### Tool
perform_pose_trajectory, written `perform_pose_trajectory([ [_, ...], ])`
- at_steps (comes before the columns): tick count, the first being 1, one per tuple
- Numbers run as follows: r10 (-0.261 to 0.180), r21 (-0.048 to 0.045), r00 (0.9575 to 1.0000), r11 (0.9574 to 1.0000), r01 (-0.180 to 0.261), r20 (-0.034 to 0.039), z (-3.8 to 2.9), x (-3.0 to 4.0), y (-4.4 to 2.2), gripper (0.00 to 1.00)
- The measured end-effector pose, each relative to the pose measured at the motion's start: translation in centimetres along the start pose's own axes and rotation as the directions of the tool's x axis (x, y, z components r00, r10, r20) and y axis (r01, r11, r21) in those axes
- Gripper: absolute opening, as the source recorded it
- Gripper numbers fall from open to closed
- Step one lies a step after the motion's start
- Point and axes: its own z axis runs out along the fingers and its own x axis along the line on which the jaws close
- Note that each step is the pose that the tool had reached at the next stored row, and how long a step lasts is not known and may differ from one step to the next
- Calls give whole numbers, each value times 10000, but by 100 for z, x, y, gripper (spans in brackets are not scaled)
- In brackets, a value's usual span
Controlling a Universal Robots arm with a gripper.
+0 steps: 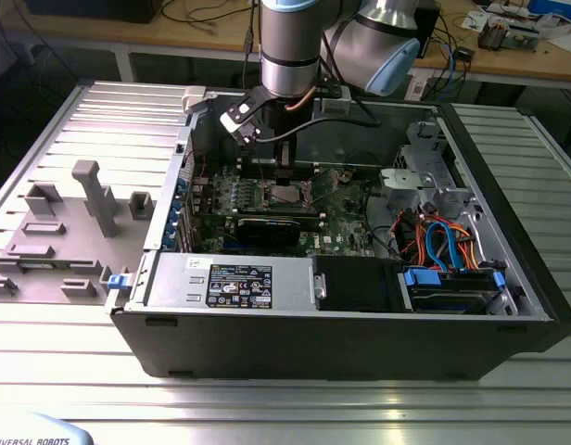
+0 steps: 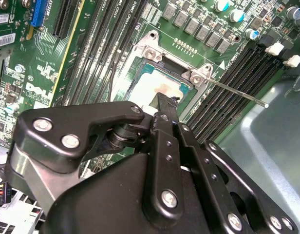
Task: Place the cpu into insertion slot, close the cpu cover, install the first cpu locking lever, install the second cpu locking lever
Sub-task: 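Close the cpu cover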
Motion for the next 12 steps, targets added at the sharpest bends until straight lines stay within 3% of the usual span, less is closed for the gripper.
perform_pose_trajectory([
  [12, -1, 67, 10000, 10000, 1, 2, -12, 1, 16, 11],
])
